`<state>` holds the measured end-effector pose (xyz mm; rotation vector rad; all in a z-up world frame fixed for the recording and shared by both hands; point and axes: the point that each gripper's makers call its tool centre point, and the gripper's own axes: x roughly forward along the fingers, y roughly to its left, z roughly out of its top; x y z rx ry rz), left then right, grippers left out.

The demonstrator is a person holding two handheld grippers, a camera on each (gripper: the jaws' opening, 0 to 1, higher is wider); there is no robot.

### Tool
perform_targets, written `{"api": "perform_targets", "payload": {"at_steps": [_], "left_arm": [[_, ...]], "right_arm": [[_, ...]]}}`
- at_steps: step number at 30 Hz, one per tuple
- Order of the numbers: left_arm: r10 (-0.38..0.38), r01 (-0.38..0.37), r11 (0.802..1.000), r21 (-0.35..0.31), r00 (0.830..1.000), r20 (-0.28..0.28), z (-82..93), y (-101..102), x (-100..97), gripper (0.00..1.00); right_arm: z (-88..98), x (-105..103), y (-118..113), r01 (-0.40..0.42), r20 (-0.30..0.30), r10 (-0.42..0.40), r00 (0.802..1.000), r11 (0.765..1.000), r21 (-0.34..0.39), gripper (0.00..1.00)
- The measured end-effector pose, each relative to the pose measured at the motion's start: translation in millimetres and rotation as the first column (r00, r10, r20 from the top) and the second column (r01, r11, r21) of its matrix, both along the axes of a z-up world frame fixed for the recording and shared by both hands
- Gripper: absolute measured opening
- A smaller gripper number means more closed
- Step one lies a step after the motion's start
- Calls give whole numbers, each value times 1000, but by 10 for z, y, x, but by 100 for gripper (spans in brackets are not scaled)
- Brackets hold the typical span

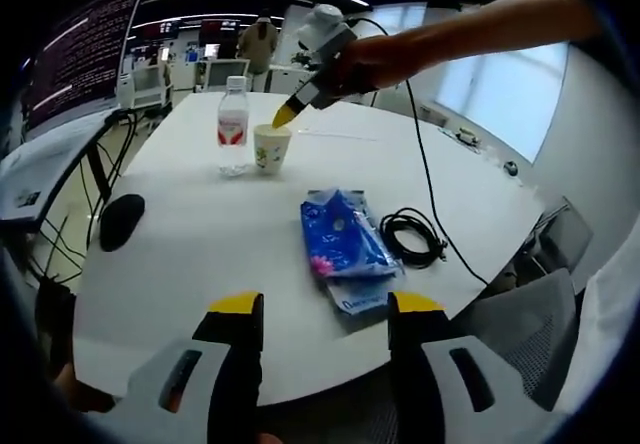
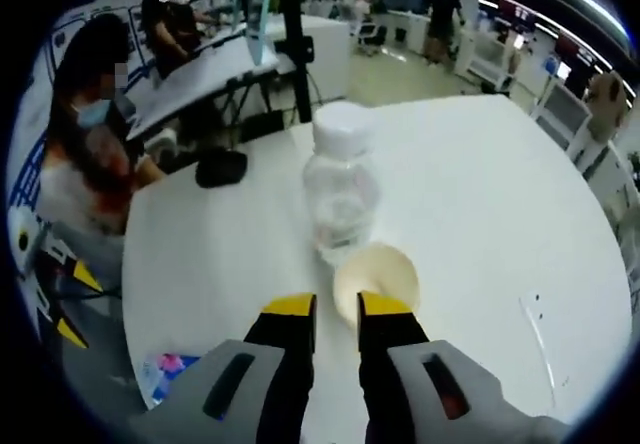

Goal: Arrange the tabletop items into an orderly group along one side of the table until the central work area is clear of visible clutter.

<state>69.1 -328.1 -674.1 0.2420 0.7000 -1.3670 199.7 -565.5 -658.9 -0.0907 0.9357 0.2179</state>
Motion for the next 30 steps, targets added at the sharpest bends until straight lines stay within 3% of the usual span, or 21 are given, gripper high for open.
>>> {"api": "perform_targets", "payload": {"at_steps": [5,10,25,30], "left_arm": [[0,0,1000,8,1000,-1,-6,28,-21,49],[-2,2,1000,13,1000,6,6,51,-48,50],[-28,27,999,43,999,20,-30,39,-140,49],[-39,38,998,52,999,22,-45,18,-166,49]], "right_arm": [[77,-168,-36,43,41,-44,998,999,23,15],[100,-431,-86,140,92,-148,985,987,84,16],[-216,-1268,-108,223,59,-230,971,968,112,18],[-299,-1495,-185,286,61,-297,953,948,141,18]]}}
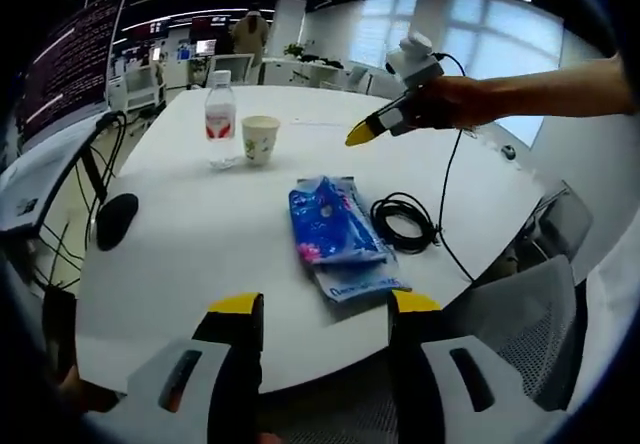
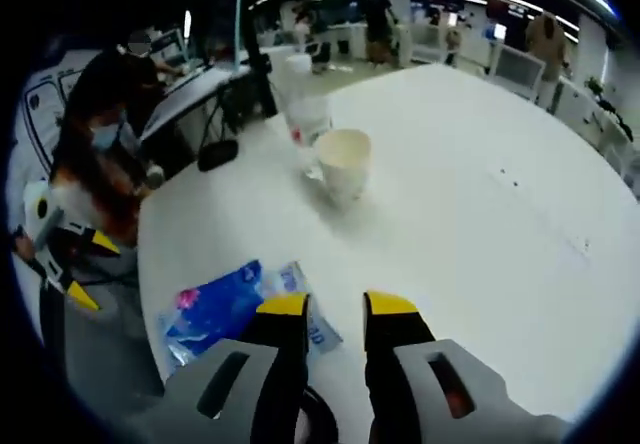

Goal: Arrange the tabletop items into an orderly group along one side of the table until the central work area is clear of visible clutter.

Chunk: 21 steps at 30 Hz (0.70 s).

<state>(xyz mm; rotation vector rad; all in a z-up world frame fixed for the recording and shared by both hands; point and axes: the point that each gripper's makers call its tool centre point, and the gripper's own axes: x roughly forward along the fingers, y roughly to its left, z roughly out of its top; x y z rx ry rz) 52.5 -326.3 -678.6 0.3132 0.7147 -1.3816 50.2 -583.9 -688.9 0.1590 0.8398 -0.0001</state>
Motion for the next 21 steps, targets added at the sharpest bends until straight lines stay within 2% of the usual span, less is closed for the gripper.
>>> {"api": "perform_targets", "payload": {"at_steps": [6,12,21], "left_arm": [[-7,7,1000,12,1000,-2,-25,-3,-25,49],[-11,11,1000,18,1000,-1,-33,-19,-39,49],[-15,16,999,39,1000,-19,-87,-19,-80,49]], "right_arm": [[-192,-255,-57,55,2,-55,998,998,42,20],[-278,-479,-27,81,8,-82,997,994,71,22],[-312,-734,227,93,16,-95,995,989,112,26]]}}
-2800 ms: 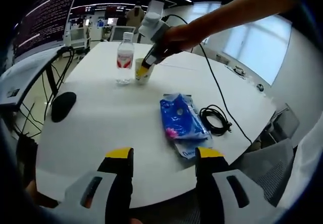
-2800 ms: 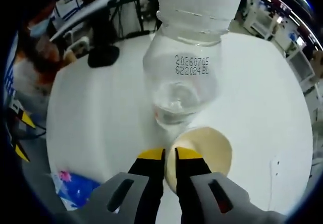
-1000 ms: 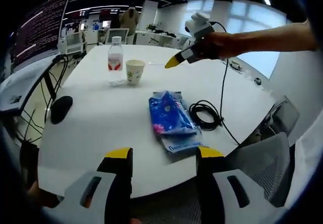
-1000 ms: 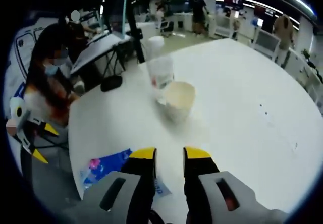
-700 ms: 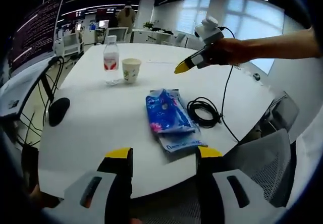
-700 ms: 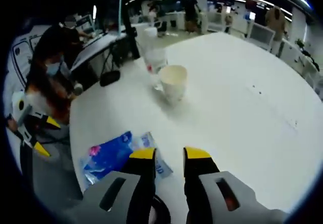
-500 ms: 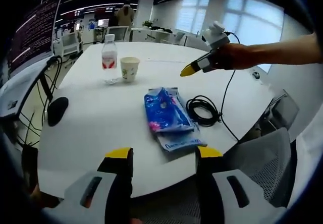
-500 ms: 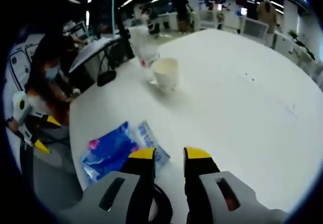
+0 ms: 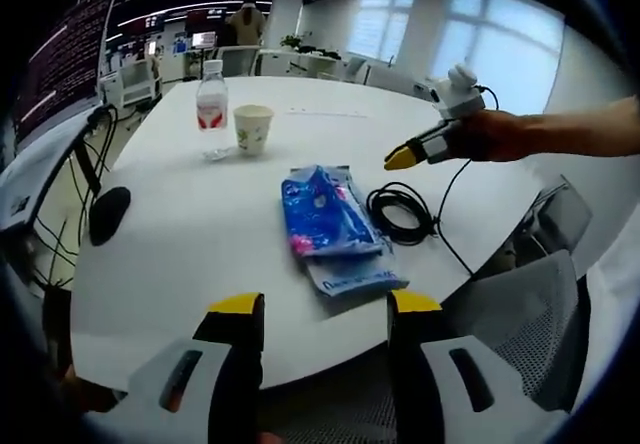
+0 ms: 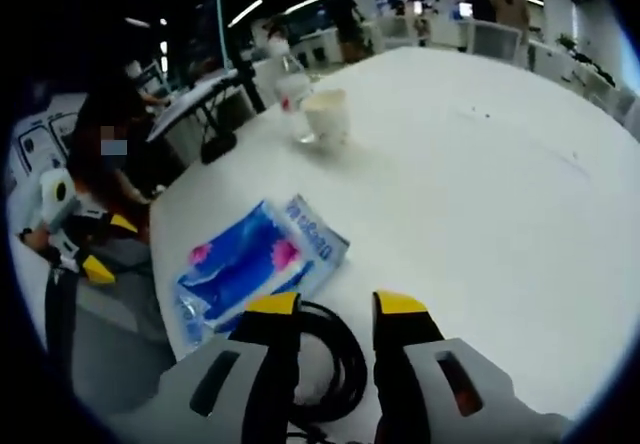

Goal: Arrange the tabletop items into an orderly group along one side of the table until the central work area is clear of visible clutter.

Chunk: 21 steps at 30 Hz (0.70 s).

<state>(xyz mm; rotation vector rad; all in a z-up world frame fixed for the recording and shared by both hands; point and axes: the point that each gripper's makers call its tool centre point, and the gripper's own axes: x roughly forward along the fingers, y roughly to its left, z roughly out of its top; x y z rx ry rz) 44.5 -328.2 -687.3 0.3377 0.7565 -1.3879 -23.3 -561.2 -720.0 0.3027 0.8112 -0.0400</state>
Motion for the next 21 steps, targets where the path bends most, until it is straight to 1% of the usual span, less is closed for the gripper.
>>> {"api": "perform_targets", "payload": {"at_steps": [1,5,11,15,17,21], "left_arm": [[1,-1,1000,0,1000,-2,-2,-2,-3,49],[-3,3,1000,7,1000,-9,-20,0,-20,49],[-14,14,1000,22,1000,-7,-49,-13,-31,50],[-30,30,999,25,999,-14,-62,-39,-55,51],[-32,32,999,19,999,-31,-69,-53,-77,52],[-49,50,999,22,998,-30,-69,-49,-107,53]], "right_arm": [[2,-28,43,4,6,-4,1000,1000,15,27],[17,-135,179,10,9,-10,1000,1000,29,30],[25,-262,324,29,24,-30,999,999,44,29],[20,-353,410,38,21,-39,999,998,47,28],[9,-393,454,49,23,-51,998,997,66,29],[-31,-472,526,45,6,-45,999,997,68,30]]}}
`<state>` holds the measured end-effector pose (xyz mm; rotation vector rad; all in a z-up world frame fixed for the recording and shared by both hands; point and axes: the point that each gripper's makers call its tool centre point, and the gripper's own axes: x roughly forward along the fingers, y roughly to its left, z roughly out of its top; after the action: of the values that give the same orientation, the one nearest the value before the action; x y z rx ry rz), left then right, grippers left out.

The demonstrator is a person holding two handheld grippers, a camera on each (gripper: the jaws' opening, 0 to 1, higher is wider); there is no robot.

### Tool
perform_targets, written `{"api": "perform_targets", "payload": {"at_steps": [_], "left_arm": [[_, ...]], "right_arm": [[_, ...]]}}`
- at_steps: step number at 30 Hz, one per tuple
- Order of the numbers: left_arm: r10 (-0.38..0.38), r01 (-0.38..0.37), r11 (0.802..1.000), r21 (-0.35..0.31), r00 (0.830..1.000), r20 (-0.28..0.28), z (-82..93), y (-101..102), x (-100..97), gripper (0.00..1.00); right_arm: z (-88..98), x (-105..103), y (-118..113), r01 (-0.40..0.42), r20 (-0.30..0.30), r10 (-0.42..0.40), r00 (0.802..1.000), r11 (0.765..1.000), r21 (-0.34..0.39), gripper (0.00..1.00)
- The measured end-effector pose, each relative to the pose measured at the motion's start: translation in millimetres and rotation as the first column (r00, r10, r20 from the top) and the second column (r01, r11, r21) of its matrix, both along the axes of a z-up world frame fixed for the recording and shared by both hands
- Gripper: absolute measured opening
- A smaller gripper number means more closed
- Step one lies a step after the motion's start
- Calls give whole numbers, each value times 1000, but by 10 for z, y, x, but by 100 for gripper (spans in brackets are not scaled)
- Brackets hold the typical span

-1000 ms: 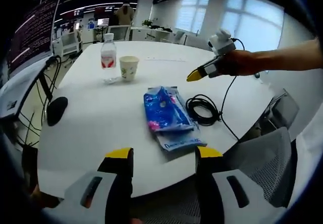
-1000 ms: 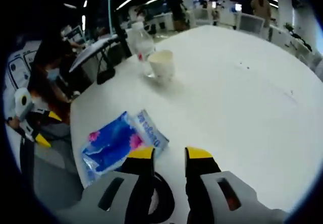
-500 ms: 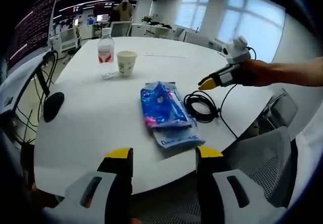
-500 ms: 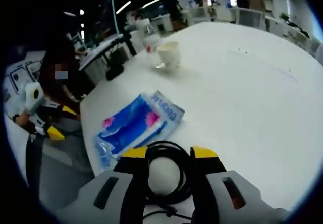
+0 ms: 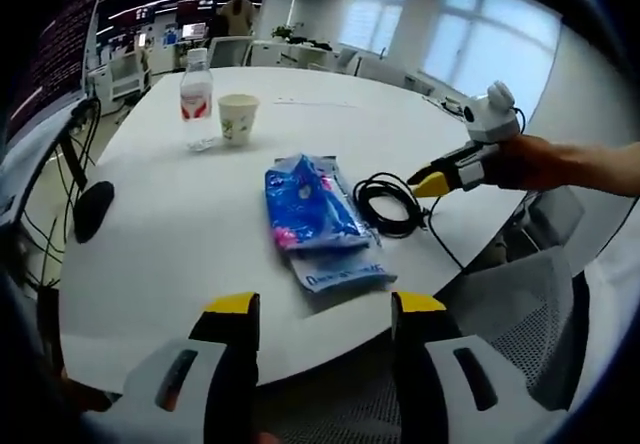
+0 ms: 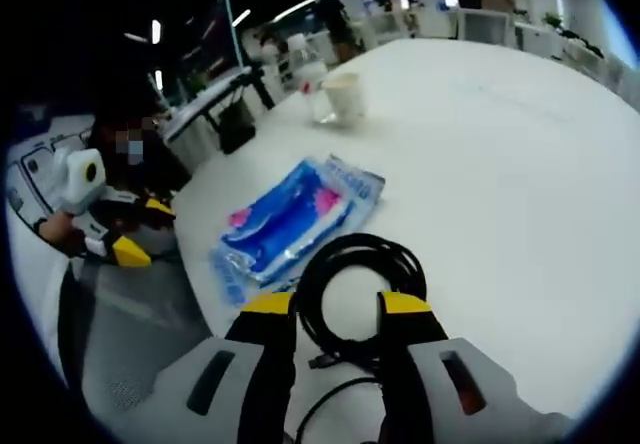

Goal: Arrange the tabletop items into an orderly group along one side of the table until the central work area is clear of visible clutter.

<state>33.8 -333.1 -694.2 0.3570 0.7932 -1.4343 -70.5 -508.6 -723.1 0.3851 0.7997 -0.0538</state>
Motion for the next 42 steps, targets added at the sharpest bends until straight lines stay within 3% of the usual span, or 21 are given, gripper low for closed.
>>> {"api": "perform_targets", "payload": {"at_steps": [13,27,42], "left_arm": [[-43,43,999,6,999,-6,-2,18,-77,54],[-50,50,999,6,999,-10,18,26,-73,55],[-42,42,999,6,999,-10,41,53,-73,55]], "right_arm": [[-32,-208,106,89,12,-89,996,996,11,30],[-137,-285,-180,256,-5,-256,967,967,-2,28],[-335,-202,-311,277,-64,-279,958,960,-33,25]]}}
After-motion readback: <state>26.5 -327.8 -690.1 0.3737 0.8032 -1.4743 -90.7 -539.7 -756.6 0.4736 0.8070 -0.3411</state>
